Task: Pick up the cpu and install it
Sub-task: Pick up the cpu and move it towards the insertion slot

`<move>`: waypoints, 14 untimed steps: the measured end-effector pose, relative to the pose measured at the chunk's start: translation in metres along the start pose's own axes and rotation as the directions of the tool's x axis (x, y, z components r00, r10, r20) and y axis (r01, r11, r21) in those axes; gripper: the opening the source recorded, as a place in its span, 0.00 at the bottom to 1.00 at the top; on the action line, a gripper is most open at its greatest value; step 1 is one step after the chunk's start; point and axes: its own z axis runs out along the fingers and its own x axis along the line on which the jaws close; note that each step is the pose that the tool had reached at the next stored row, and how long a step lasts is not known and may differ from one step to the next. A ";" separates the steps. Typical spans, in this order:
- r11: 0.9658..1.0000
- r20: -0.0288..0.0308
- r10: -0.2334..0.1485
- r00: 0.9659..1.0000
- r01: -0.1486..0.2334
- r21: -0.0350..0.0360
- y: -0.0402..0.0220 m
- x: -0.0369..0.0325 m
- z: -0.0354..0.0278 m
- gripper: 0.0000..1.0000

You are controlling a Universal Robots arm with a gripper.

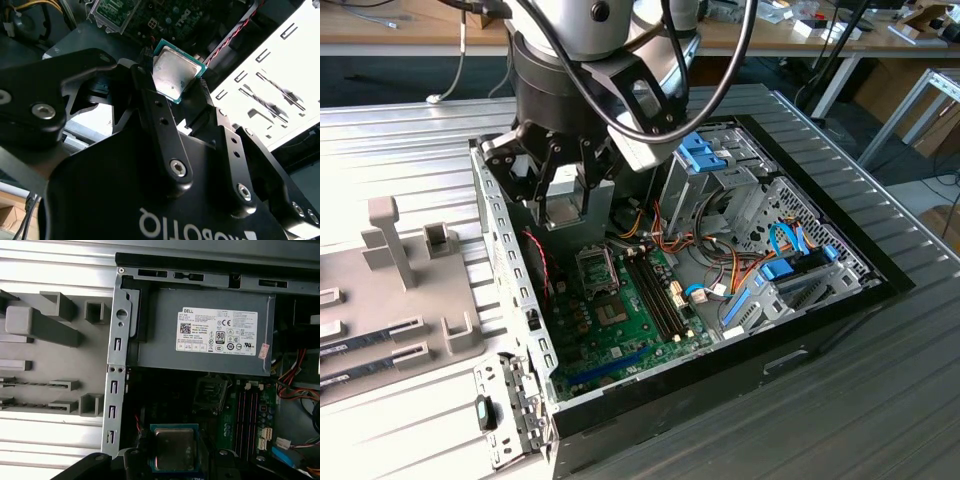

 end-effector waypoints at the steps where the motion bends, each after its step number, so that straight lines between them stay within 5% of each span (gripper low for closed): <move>1: 1.000 0.000 0.000 1.000 0.000 0.000 -0.0003 -0.0003 0.0004 0.47; 14: 1.000 0.000 0.000 1.000 0.000 0.000 -0.0040 -0.0028 0.0039 0.47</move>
